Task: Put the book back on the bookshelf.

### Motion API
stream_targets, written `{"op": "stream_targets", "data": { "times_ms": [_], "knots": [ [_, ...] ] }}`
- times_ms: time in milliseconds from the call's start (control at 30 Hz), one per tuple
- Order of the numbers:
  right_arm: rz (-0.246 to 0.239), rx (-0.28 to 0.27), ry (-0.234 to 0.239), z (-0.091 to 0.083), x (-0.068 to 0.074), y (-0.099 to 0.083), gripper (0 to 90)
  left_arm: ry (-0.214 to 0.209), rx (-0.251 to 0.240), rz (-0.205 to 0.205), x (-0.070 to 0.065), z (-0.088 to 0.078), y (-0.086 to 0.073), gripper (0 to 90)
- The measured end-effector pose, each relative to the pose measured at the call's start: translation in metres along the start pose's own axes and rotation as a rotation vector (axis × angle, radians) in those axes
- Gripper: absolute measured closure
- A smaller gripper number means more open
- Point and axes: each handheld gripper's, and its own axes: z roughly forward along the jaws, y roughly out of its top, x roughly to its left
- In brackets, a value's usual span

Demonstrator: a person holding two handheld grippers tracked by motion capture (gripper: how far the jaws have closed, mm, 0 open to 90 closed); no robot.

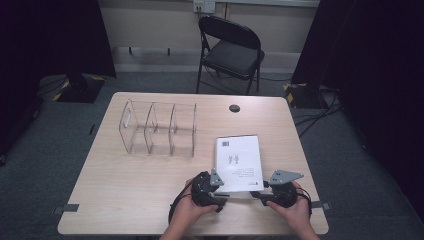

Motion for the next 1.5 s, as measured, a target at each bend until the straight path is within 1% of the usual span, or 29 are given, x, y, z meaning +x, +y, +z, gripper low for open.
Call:
{"op": "stream_targets", "data": {
  "times_ms": [33,100,133,200,233,267,367,400,433,467,533,600,633,667,700,733,833,900,933,1000,1033,1133,1200,1267,1300,1367,1400,1433,1500],
  "knots": [
    [0.0,0.0,0.0,0.0,0.0,0.0,52.7,-0.011,-0.005,-0.003,-0.001,0.001,-0.001,18.8],
    [0.005,-0.009,0.0,-0.001,0.0,0.001,52.7,-0.016,-0.014,0.006,0.001,0.001,-0.002,17.0],
    [0.002,-0.009,0.0,-0.001,0.0,0.001,52.7,-0.015,-0.007,0.022,0.004,0.0,-0.002,16.2],
    [0.001,-0.008,-0.002,0.0,0.0,0.001,52.7,0.001,-0.023,0.0,0.007,0.0,-0.003,17.9],
    [0.001,-0.007,-0.001,0.001,0.0,0.001,52.8,0.006,-0.019,-0.014,0.009,-0.002,-0.002,17.8],
    [-0.003,-0.01,-0.003,0.001,-0.001,0.001,53.0,0.001,-0.034,-0.015,0.01,-0.004,-0.002,17.9],
    [-0.002,-0.016,0.004,0.001,-0.002,0.0,53.2,-0.012,-0.067,0.028,0.011,-0.015,0.003,17.2],
    [-0.002,-0.016,0.004,0.001,-0.002,0.0,53.2,-0.019,-0.076,0.03,0.011,-0.016,0.005,17.2],
    [0.001,-0.017,0.004,0.001,-0.003,0.0,53.3,-0.026,-0.081,0.043,0.01,-0.017,0.009,17.1],
    [-0.001,-0.016,0.0,0.001,-0.003,0.0,53.4,-0.016,-0.061,0.067,0.009,-0.017,0.011,17.2],
    [0.003,-0.018,-0.002,0.001,-0.003,0.001,53.9,-0.024,-0.044,0.087,0.006,-0.013,0.016,15.3],
    [0.009,-0.024,0.001,0.001,-0.003,0.001,54.3,0.022,-0.035,0.106,0.003,-0.008,0.021,14.2],
    [0.013,-0.026,0.001,0.0,-0.004,0.001,54.9,0.037,-0.044,0.116,0.002,-0.007,0.024,14.4],
    [0.009,-0.029,0.002,0.0,-0.004,0.002,55.2,0.043,-0.053,0.111,0.001,-0.007,0.026,14.7],
    [0.007,-0.029,0.003,0.0,-0.004,0.002,55.2,0.055,-0.044,0.13,0.001,-0.006,0.029,14.4],
    [0.006,-0.028,0.004,0.0,-0.004,0.003,55.2,0.063,-0.046,0.135,0.001,-0.004,0.031,13.9],
    [0.006,-0.025,0.004,0.0,-0.004,0.003,55.3,0.073,-0.033,0.157,-0.001,0.0,0.036,8.8],
    [0.011,-0.029,0.006,0.0,-0.004,0.004,56.2,0.082,-0.037,0.167,-0.004,0.004,0.039,4.4],
    [0.01,-0.034,0.008,-0.001,-0.004,0.005,57.3,0.076,-0.045,0.183,-0.005,0.005,0.04,3.1],
    [0.018,-0.05,0.024,-0.002,-0.004,0.007,59.4,0.085,-0.05,0.195,-0.008,0.008,0.042,0.0],
    [0.018,-0.05,0.024,-0.002,-0.004,0.007,59.4,0.101,-0.044,0.202,-0.01,0.01,0.043,0.0],
    [0.013,-0.042,0.021,-0.001,-0.003,0.009,59.8,0.117,-0.039,0.215,-0.011,0.013,0.048,0.0],
    [0.015,-0.039,0.018,-0.001,-0.003,0.01,59.9,0.123,-0.05,0.204,-0.012,0.014,0.049,0.0],
    [0.017,-0.044,0.021,-0.001,-0.003,0.011,59.9,0.139,-0.049,0.215,-0.012,0.016,0.05,0.0],
    [0.017,-0.046,0.021,-0.001,-0.002,0.011,59.9,0.154,-0.046,0.223,-0.013,0.017,0.051,0.0],
    [0.018,-0.042,0.021,-0.001,-0.003,0.011,59.9,0.166,-0.04,0.226,-0.014,0.019,0.051,0.0],
    [0.018,-0.042,0.021,-0.001,-0.003,0.011,59.9,0.174,-0.05,0.221,-0.015,0.02,0.051,0.0],
    [0.018,-0.042,0.022,-0.001,-0.003,0.011,59.9,0.183,-0.038,0.236,-0.016,0.02,0.051,0.0],
    [0.019,-0.042,0.025,-0.001,-0.003,0.011,59.8,0.195,-0.035,0.249,-0.017,0.021,0.05,0.3]
  ]
}}
